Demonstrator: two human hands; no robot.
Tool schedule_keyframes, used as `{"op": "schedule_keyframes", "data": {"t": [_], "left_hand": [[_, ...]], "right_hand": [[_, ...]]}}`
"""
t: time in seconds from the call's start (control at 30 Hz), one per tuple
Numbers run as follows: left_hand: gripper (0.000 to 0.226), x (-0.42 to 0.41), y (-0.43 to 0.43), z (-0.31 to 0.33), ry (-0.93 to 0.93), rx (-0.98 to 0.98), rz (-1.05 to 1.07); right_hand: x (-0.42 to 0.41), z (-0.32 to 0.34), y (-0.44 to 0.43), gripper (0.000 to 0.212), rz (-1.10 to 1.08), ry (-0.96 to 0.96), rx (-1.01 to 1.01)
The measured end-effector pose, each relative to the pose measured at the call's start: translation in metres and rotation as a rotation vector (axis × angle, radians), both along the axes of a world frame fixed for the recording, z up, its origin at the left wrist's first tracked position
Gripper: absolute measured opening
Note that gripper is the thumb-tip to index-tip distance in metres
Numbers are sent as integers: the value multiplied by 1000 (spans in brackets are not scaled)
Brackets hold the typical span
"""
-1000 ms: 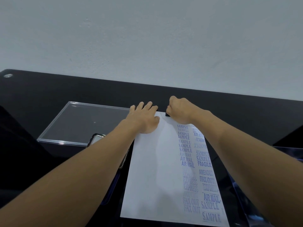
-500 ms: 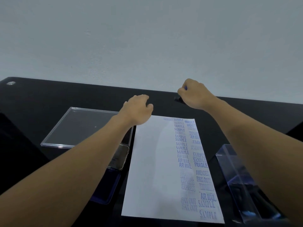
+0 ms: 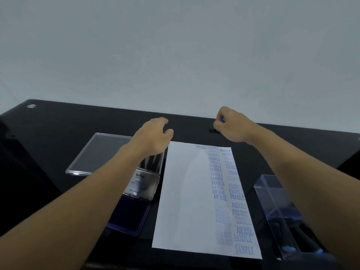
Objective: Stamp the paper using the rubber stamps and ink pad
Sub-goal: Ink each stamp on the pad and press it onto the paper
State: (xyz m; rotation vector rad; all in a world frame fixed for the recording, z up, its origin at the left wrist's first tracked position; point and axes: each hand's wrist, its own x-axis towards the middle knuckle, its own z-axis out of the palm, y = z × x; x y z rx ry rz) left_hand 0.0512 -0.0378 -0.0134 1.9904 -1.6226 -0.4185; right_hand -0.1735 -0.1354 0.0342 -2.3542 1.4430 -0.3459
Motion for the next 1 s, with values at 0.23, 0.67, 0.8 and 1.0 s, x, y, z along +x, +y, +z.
{"op": "schedule_keyframes", "data": {"t": [0.23,0.67,0.8,1.0], "left_hand": [[50,36,65,2,70,-71,136],[42,86,186,-58,36,-35,307],[40,81,200,-79,-50,-42,310],[46,76,202,-92,-188,-37,317]], "right_hand": [[20,5,45,11,155,-22,41],[97,-5,151,10,482,-18,121],[111,-15,173,10,515,-43,169],[119,-34,192,9,495,-14,174]]}}
